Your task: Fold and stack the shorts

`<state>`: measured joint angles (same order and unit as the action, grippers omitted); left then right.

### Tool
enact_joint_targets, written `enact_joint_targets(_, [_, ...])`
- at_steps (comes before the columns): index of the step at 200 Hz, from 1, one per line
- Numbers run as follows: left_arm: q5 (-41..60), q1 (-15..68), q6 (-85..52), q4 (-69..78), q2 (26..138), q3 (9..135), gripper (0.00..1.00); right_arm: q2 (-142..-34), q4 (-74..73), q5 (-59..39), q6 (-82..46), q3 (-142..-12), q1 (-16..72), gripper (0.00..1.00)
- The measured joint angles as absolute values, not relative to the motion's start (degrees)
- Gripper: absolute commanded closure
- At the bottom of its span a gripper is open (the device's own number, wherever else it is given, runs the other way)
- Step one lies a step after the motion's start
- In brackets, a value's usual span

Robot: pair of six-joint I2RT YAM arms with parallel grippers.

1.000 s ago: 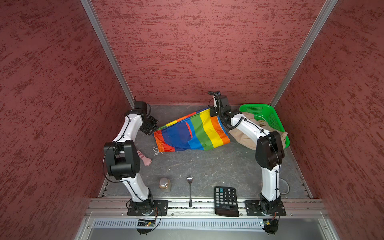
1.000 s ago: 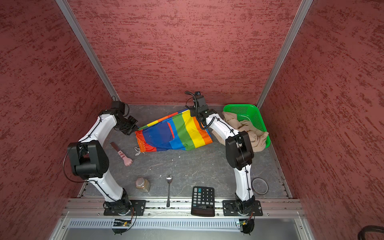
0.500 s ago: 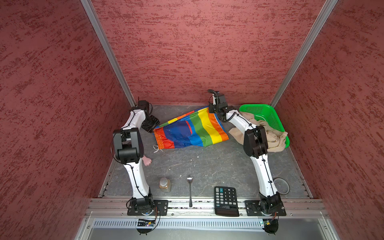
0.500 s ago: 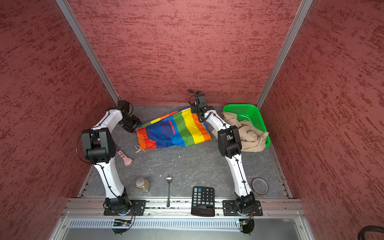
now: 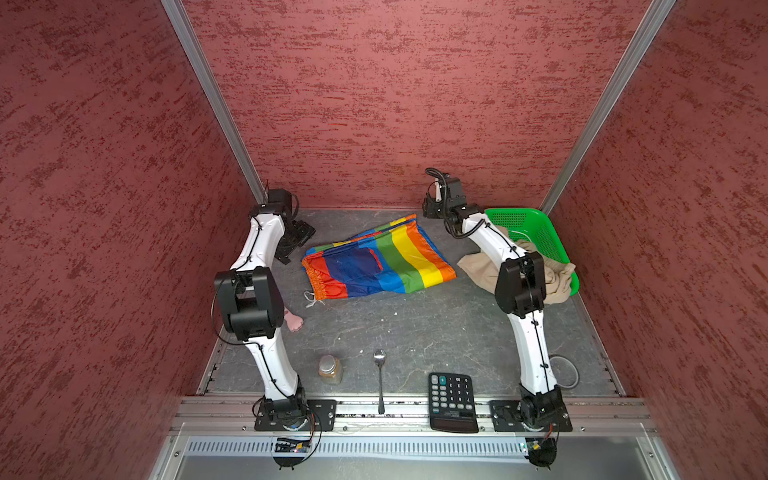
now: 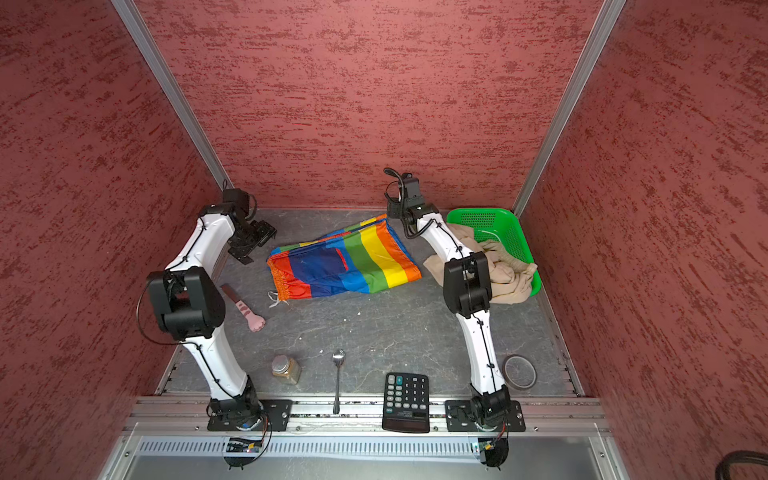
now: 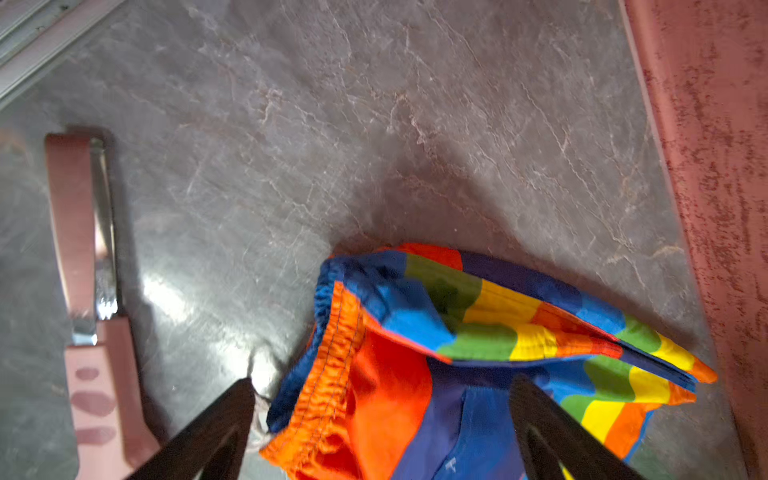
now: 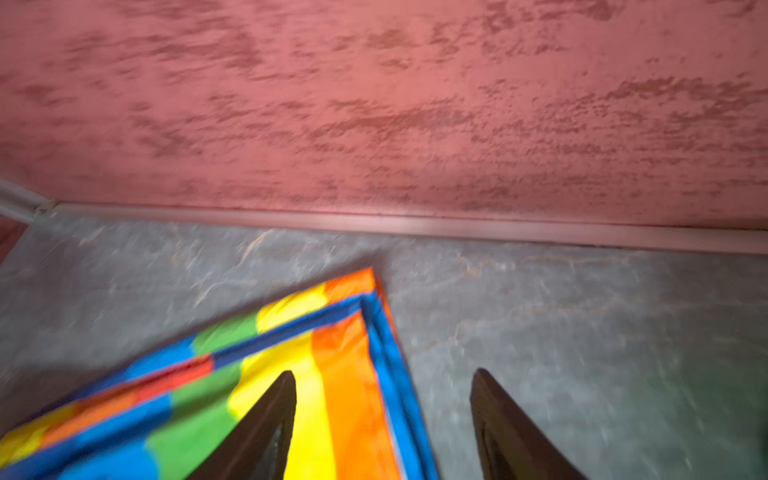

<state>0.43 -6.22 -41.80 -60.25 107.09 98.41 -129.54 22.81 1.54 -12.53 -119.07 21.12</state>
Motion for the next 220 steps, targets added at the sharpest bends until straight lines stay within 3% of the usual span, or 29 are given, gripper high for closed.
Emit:
enact_joint_targets(11, [0.6,-4.6,-41.8,-59.2,103.6,94.7,0.35,-125.7,21.5,1.4,-12.1,-114.9,23.3,0.33])
enact_joint_targets(39, [4.2,0.0,-41.6,-54.5,99.8,85.7,0.36,-120.8,16.7,-1.6,-12.2,-107.9,29.2,0.33])
enact_joint_targets(110, [8.6,3.5,-41.8,-47.9,111.7,83.0,0.34,-127.7,12.9,-9.1,-14.9,-100.9,37.3,0.37])
enact_joint_targets(151, [9.1,2.5,-41.8,-46.2,115.5,83.4,0.34,-132.4,12.8,-7.6,-16.9,-100.3,36.9,0.5])
enact_joint_targets(174, [10.0,1.9,-41.8,-45.1,115.9,82.9,0.34,-134.1,13.0,-6.7,-17.8,-100.3,36.3,0.52])
enact_joint_targets(202, [11.6,1.5,-41.7,-44.4,115.8,82.5,0.3,-134.4,13.2,-6.1,-18.6,-100.6,35.6,0.68])
enact_joint_targets(220, [12.3,1.3,-41.5,-44.6,115.2,82.5,0.26,-134.2,14.4,-5.3,-18.3,-101.1,35.4,0.7])
